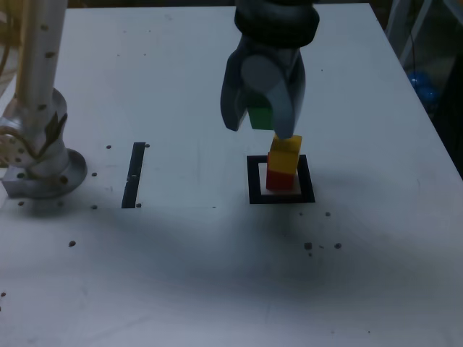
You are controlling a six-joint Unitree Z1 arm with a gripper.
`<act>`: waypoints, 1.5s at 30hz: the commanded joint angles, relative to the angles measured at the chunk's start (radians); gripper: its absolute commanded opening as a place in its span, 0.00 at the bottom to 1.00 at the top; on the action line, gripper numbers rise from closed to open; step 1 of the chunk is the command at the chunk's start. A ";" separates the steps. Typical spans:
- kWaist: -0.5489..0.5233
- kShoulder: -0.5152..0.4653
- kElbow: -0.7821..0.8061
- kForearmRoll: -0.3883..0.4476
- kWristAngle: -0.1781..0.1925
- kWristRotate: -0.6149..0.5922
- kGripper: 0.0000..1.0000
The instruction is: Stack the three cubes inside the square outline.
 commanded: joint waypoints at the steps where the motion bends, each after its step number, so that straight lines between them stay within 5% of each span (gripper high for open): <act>1: 0.007 0.015 -0.016 0.012 0.001 0.008 0.32; 25: 0.017 0.111 -0.068 0.005 -0.024 0.039 0.33; 28: 0.017 0.114 -0.068 0.003 -0.023 0.039 0.47; 33: 0.017 0.114 -0.057 -0.003 -0.024 0.036 0.95; 45: 0.020 0.103 -0.039 -0.005 -0.020 0.032 1.00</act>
